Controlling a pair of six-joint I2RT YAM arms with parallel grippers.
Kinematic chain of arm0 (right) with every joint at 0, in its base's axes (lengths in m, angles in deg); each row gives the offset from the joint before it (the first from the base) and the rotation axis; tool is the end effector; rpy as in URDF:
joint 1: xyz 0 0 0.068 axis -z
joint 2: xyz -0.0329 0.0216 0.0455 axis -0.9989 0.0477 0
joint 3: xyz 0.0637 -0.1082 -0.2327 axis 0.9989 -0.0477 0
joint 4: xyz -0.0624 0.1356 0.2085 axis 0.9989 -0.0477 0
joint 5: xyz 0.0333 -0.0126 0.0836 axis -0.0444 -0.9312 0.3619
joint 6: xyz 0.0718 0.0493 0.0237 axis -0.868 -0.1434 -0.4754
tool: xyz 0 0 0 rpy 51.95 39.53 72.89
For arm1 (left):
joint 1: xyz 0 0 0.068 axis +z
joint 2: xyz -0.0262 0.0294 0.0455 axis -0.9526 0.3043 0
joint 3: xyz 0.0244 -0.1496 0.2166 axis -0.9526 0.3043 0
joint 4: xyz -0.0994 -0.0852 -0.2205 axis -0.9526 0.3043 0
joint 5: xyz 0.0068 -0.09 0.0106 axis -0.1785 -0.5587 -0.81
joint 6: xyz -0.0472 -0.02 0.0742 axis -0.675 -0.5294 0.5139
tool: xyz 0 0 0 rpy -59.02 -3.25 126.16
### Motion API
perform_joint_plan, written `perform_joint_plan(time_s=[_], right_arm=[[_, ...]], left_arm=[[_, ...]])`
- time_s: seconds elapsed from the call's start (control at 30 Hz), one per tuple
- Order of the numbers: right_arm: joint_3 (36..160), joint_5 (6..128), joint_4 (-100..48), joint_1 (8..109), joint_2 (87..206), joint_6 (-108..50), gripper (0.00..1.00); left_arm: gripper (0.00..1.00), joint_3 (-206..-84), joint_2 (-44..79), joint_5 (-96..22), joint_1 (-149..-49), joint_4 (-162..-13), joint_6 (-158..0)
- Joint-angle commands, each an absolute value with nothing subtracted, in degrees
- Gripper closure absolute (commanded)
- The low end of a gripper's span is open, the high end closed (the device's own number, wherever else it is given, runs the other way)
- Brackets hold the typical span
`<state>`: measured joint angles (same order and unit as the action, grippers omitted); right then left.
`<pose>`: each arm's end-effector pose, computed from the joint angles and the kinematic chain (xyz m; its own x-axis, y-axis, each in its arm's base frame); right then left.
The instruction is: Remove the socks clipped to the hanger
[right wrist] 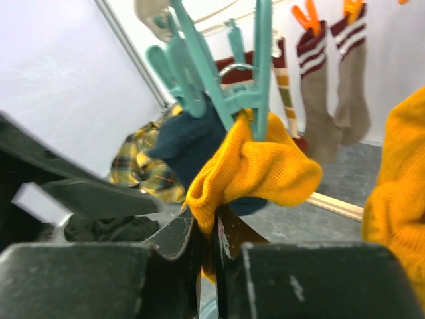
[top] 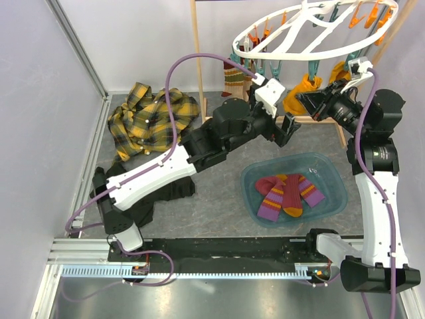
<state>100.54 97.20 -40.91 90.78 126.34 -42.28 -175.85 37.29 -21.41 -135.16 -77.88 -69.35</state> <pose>0.2449 0.0346 0.4710 -0.1610 0.2834 -0.9454 -0.5415 0.7755 0.3247 0.2040 -0.3754 0.4606 -0.0299 -0.0318 -0.9990 0.8234 0.5659 -0.0426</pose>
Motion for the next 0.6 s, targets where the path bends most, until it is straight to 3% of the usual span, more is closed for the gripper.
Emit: perform_joint_plan(time_s=[0.0,0.3,0.4,0.47,0.5,0.57], right_arm=[[99.45,100.46,-35.83,90.52,124.68,-47.44,0.83],[96.2,102.58,-29.41,90.26,122.83,-55.18,0.8],[94.36,102.41,-29.41,90.26,121.6,-55.27,0.79],[93.74,101.97,-29.23,90.26,120.99,-55.45,0.78],[93.73,101.96,-29.23,90.26,120.9,-55.62,0.77],[94.0,101.96,-29.4,90.26,121.07,-55.89,0.72]], left_arm=[[0.07,-182.75,40.64,-19.14,-135.3,-75.63,-67.41],[0.08,-186.62,43.89,-19.67,-135.21,-75.98,-65.32],[0.14,-187.94,44.86,-18.26,-135.21,-76.07,-65.22],[0.29,-187.77,44.95,-19.4,-135.3,-76.51,-65.22],[0.48,-187.6,45.03,-19.58,-135.21,-76.77,-65.22],[0.68,-187.07,44.95,-21.24,-135.21,-76.69,-65.48]])
